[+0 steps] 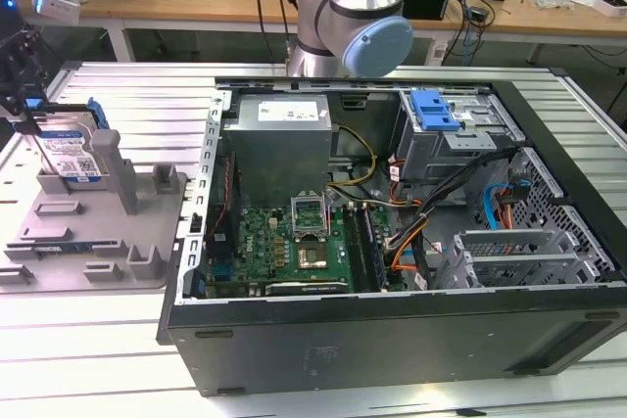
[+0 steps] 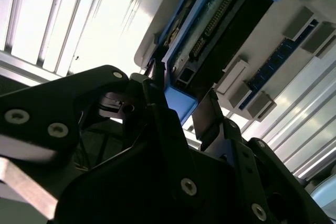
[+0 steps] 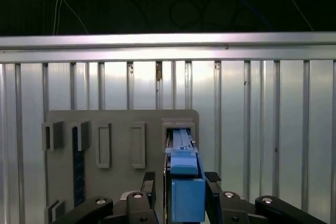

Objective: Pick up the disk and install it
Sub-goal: 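Pick up the disk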

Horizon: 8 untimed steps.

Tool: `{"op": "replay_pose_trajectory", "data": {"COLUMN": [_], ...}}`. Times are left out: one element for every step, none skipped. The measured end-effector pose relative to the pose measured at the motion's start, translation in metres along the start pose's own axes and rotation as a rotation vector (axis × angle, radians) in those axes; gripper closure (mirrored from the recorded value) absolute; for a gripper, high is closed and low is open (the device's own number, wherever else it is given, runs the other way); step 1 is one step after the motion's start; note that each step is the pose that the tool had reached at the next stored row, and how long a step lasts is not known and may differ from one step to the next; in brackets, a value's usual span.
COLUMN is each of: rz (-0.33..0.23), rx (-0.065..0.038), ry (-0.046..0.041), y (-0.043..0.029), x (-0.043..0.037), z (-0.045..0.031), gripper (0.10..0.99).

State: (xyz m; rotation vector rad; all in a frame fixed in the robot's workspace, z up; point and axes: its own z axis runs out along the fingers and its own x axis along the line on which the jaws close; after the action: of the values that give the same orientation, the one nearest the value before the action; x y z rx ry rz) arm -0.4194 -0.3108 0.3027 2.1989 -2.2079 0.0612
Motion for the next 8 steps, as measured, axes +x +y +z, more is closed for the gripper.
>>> {"op": "replay_pose_trajectory", "data": {"rz": [0.000, 0.000, 0.000, 0.000, 0.000, 0.000, 0.000, 0.000], "rx": [0.000, 0.000, 0.000, 0.000, 0.000, 0.000, 0.000, 0.000], "ry": [0.0000, 0.0000, 0.0000, 0.0000, 0.0000, -0.0001, 0.0000, 0.0000], "y": [0.0000, 0.0000, 0.0000, 0.0000, 0.0000, 0.0000, 0.0000, 0.0000], "x": [0.0002, 0.0003, 0.0004, 0.0006, 0.0007, 0.0007, 0.0008, 0.0009], "z": [0.0006, 0.0010, 0.0013, 0.0017, 0.0020, 0.0022, 0.0024, 0.0027], "gripper": [0.604, 0.604, 0.604, 0.604, 0.620, 0.620, 0.620, 0.694]}}
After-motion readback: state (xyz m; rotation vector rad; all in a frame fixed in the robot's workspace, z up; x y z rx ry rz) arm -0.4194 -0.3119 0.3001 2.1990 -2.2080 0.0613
